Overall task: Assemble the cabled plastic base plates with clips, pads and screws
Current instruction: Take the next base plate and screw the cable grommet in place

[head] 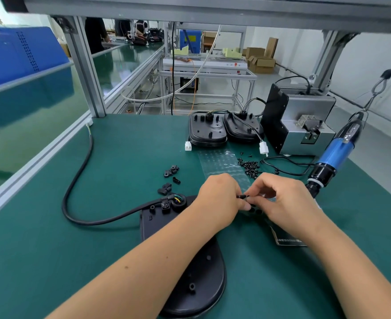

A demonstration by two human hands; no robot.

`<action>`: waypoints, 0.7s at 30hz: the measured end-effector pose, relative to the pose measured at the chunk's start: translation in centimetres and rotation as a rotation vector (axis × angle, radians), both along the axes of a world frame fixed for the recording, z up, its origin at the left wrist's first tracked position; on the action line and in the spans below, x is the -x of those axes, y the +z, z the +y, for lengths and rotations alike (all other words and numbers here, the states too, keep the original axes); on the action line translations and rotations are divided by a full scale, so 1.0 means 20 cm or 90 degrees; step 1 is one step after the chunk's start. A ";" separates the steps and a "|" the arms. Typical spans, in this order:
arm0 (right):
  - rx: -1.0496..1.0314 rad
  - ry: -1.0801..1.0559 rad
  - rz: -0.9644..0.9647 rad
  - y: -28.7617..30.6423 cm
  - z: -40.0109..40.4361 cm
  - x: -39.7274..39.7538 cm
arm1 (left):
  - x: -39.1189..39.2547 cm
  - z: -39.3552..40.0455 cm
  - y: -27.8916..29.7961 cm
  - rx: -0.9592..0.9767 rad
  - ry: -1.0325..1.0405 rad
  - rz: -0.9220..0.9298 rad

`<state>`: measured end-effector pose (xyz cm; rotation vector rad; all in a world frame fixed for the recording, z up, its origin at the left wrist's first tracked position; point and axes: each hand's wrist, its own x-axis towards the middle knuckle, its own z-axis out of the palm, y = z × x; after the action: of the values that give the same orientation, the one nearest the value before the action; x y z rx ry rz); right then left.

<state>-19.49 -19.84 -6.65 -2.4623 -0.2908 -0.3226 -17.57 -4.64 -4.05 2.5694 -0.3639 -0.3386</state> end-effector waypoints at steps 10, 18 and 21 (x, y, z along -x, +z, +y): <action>0.094 0.052 -0.009 0.04 -0.01 0.00 | 0.01 0.00 -0.01 0.016 0.005 -0.004; 0.119 0.040 -0.034 0.06 0.00 0.01 | 0.00 0.00 -0.01 -0.024 -0.009 -0.012; 0.141 0.056 -0.029 0.06 0.01 0.02 | 0.01 0.00 0.00 -0.035 -0.018 -0.018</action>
<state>-19.87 -19.70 -5.36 -2.6520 -0.4761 -0.3231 -17.73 -4.58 -4.09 2.6270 -0.4074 -0.3279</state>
